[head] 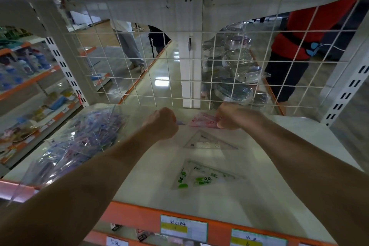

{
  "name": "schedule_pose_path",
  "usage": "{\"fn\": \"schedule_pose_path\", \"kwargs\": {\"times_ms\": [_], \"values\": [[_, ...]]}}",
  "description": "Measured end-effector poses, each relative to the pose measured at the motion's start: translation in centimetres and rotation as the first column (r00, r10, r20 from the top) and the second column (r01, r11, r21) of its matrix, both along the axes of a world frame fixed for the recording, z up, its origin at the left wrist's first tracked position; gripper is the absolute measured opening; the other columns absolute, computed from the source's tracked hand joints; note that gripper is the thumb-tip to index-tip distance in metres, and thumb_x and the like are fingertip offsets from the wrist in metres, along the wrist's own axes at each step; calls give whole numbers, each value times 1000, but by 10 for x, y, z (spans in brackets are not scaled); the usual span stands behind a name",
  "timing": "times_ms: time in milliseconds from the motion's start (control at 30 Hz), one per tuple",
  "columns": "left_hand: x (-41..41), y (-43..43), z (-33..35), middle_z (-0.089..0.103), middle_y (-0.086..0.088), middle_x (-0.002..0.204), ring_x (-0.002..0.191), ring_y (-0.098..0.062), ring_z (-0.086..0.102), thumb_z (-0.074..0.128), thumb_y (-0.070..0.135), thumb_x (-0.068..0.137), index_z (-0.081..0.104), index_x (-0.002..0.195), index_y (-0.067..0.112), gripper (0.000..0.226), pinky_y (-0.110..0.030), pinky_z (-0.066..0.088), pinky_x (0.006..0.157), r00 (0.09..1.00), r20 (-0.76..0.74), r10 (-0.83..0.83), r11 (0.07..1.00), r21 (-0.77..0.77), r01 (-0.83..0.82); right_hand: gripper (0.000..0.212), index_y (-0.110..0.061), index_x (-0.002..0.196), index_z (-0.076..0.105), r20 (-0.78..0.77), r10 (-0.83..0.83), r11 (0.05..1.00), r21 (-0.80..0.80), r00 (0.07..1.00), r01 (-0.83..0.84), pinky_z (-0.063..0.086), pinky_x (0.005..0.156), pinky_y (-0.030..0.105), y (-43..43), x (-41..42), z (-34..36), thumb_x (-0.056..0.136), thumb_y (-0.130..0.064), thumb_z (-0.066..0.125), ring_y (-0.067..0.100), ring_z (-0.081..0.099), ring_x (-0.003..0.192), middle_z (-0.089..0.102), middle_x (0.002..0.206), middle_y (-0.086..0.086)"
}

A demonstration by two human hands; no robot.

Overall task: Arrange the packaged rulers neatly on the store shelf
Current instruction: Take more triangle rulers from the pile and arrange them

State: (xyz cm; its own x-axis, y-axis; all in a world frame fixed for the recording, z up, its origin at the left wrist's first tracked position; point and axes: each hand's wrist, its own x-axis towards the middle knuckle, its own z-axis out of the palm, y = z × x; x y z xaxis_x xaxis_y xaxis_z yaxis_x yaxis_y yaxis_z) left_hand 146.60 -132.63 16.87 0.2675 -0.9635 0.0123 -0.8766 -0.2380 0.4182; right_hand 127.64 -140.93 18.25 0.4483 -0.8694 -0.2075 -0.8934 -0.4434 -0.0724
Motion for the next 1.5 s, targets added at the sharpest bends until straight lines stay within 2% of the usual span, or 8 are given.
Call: {"fn": "schedule_pose_path", "kwargs": {"times_ms": [267,567,767,900,1033,1267,1400,1500], "values": [[8,9,10,67,-8,105,94,-29,60,60,20,82,70,94,17,16,-33,50,79,996,84,-12,1000,-11,13,32,-8,119,61,69,28,997,-70,997,-23,47,94,36,13,10,13,91,-24,56,29,57,110,57,128,15],[75,73,45,63,-2,110,100,-21,59,60,24,85,65,108,22,23,-27,48,85,992,95,79,996,-55,-74,39,-20,128,56,233,225,974,-56,946,-218,40,82,26,75,86,42,90,-28,56,20,54,112,57,127,2],[145,126,63,62,-7,106,84,-18,58,60,17,88,65,112,13,25,-15,45,63,987,29,158,987,-19,-157,36,-24,126,59,339,263,956,38,903,-292,37,81,21,106,144,36,90,-28,58,18,55,113,59,127,-1],[178,154,60,63,-4,107,91,-17,56,61,22,88,65,112,16,25,-24,43,81,978,58,201,979,12,-202,44,-24,126,58,435,185,943,174,881,-284,40,81,23,123,180,25,85,-37,65,21,58,110,60,112,-1],[191,171,57,63,-4,111,99,-20,58,61,23,88,64,116,17,29,-28,46,88,980,73,184,981,52,-188,55,-16,131,52,432,121,934,256,894,-250,44,96,32,137,202,16,84,-43,65,24,55,117,55,130,6],[198,176,44,63,-2,110,88,-16,56,63,37,86,64,114,21,33,-25,44,82,981,6,193,974,117,-192,25,-8,103,62,552,-73,875,435,831,-212,45,48,22,154,210,7,82,-18,71,14,53,52,61,73,7],[188,178,40,63,1,89,70,-11,59,63,53,81,58,116,20,49,-25,46,70,975,-106,195,965,196,-172,10,-12,87,59,594,-261,808,565,761,-165,41,48,22,154,207,6,84,-10,69,15,47,51,57,64,10],[178,181,34,58,0,98,77,-15,61,68,51,77,53,123,21,57,-27,49,74,975,-127,181,967,205,-153,14,-4,95,60,601,-300,759,621,741,-196,41,46,22,154,204,3,85,-9,68,18,51,55,56,68,13]]}}
